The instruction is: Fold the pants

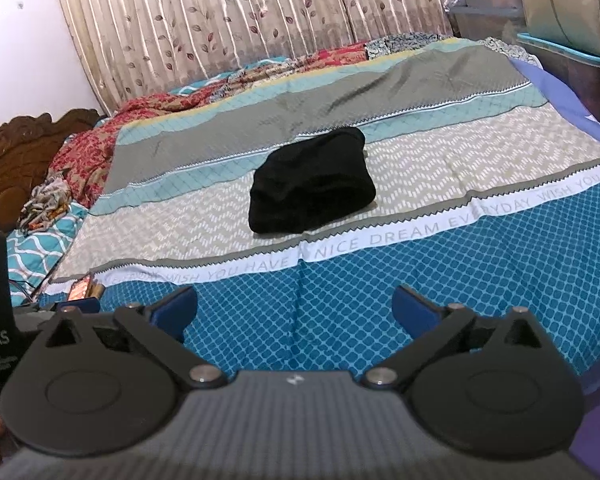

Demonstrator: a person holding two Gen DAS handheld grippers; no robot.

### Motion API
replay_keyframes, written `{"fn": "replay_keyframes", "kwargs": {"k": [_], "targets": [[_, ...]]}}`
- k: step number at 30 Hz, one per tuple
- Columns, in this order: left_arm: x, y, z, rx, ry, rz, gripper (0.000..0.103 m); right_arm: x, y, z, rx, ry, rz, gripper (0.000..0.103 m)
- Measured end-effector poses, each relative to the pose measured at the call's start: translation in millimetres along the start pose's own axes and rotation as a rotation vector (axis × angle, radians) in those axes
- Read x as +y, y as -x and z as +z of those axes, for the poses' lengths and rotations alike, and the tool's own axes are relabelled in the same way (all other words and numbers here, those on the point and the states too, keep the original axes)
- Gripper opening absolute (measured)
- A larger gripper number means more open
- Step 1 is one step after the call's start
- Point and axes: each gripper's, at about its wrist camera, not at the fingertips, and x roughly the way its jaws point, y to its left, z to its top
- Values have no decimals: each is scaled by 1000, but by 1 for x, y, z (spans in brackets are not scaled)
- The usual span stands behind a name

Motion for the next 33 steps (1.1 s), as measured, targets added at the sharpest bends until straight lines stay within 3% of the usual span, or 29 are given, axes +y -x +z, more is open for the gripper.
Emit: {"fn": "replay_keyframes", "kwargs": {"k": [10,33], "targets": [[5,-5,0,42,16,-6,103,3,-3,-1,27,15,-7,103],[4,-6,-1,50,4,-17,103,3,-4,-1,32,11,-6,103]]}}
